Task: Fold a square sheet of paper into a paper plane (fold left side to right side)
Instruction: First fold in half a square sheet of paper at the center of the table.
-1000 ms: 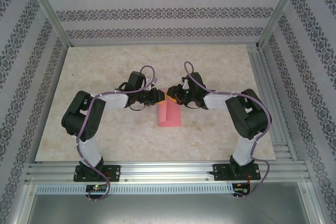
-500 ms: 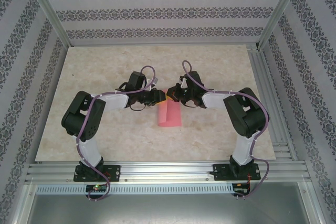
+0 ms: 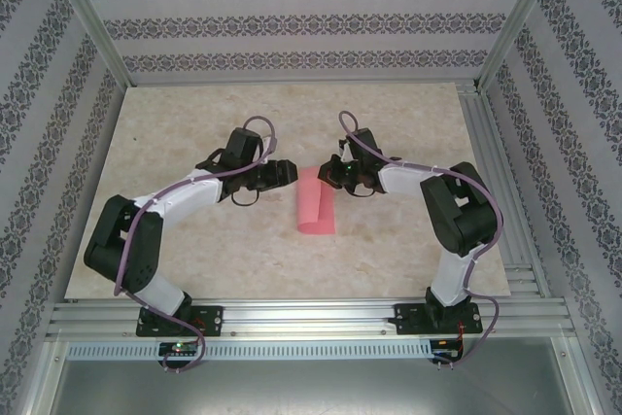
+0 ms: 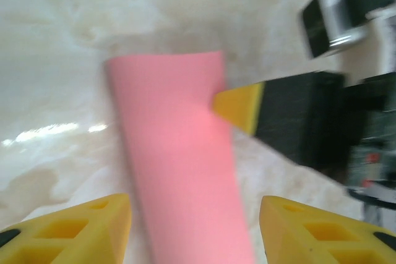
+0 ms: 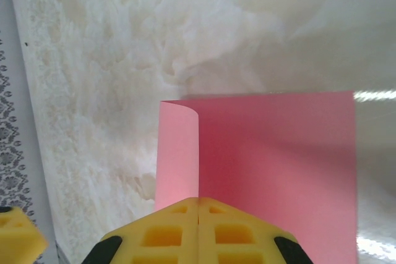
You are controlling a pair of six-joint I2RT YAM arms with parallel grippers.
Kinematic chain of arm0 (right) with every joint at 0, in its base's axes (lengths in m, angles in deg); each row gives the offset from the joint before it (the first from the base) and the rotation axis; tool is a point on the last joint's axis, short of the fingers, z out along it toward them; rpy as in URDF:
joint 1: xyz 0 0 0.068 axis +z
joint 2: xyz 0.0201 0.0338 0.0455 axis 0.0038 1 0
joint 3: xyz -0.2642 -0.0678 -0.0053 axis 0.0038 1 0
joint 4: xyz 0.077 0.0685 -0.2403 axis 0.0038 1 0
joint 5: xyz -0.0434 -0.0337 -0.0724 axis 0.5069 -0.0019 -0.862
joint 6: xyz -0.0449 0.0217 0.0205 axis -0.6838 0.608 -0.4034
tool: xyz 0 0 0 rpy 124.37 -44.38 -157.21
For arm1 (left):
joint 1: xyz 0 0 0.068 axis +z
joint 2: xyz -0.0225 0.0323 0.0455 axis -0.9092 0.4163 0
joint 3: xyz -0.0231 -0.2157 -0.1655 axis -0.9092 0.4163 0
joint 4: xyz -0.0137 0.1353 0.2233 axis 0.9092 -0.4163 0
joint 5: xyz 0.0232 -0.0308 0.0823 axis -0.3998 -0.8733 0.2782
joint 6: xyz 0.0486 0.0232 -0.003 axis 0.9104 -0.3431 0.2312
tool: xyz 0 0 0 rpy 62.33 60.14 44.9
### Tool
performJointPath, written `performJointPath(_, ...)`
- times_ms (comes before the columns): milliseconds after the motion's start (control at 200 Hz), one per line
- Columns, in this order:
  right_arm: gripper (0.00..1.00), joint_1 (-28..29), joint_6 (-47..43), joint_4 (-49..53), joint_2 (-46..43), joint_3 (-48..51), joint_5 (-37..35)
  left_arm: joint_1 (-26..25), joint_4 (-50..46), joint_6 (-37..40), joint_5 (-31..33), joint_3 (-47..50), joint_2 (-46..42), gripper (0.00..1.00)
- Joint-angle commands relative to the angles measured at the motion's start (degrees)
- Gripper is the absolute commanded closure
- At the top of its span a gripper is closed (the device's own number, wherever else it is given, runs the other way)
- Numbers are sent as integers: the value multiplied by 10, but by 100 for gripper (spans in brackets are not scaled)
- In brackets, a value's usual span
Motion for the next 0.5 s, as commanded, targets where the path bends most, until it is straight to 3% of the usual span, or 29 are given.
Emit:
performJointPath(0, 100, -8, -39, 32, -11, -17, -17, -26, -68, 17, 66, -25, 26, 41)
performJointPath(300, 99, -8, -48, 39, -11, -8, -19, -72, -80, 1, 98, -69, 91, 38)
performJointPath(495, 97, -11, -53, 41, -15, 1, -23, -85, -108, 10, 120, -92, 119, 43)
